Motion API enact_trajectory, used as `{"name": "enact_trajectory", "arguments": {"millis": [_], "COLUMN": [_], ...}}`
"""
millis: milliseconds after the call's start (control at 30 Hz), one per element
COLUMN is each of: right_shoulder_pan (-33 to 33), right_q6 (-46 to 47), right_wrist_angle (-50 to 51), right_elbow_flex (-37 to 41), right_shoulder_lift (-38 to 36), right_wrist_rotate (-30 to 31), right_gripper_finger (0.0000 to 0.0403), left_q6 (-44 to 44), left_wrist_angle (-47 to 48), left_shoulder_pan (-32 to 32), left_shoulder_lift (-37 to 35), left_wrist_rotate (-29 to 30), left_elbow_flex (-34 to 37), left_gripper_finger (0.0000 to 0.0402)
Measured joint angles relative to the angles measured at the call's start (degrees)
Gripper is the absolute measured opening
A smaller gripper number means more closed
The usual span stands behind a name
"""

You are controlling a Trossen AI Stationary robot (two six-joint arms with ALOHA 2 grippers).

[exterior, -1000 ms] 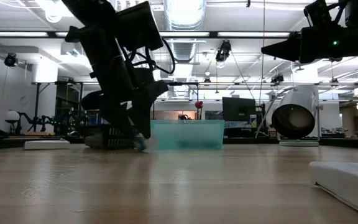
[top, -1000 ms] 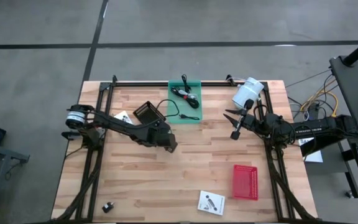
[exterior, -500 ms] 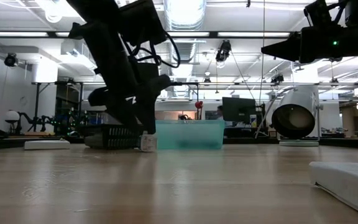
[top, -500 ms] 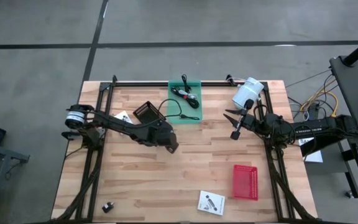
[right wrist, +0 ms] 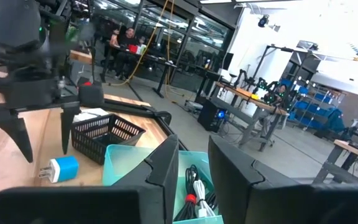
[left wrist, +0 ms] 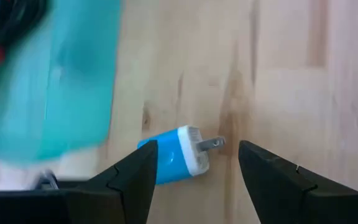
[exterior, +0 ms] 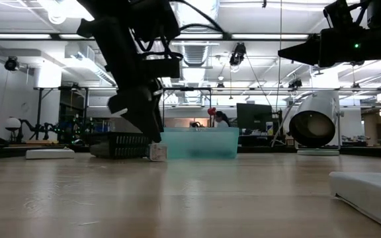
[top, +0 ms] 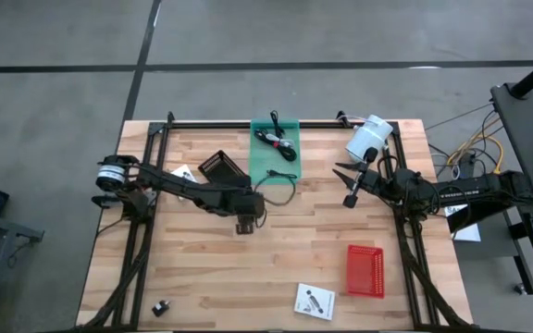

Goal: Pick and place items into bin
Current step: Put the blue charger adapter into the black bin

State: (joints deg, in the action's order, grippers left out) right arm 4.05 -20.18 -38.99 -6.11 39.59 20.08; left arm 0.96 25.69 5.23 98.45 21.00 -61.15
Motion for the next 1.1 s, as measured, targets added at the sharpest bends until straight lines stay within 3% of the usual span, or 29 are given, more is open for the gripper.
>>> {"name": "enact_trajectory", "arguments": {"millis": [300,433,1100], "right_shoulder_pan": [0.00,0.00,-0.02], "right_q6": [-1.05,-1.07,-1.51], "right_wrist_angle": [0.21,0.23,0.71], "right_elbow_flex": [0.00,0.00,0.00], "right_shoulder_lift": [0.00,0.00,0.00], "right_wrist_rotate": [0.00,0.00,-0.01], "right_gripper_finger": [0.0069,0.0070,0.0073], "left_q6": [-30.81,-40.67,-53.04], "left_wrist_angle": [0.48,0.33,-2.84], "left_shoulder_pan": [0.00,-0.13,-1.90], "left_shoulder_lift": [0.00,0.28,7.14], "left_wrist_rotate": [-0.27,0.98,5.13], "left_elbow_flex": [0.48,0.81,0.54], "left_gripper_finger": [0.0208,0.0208,0.0208]}}
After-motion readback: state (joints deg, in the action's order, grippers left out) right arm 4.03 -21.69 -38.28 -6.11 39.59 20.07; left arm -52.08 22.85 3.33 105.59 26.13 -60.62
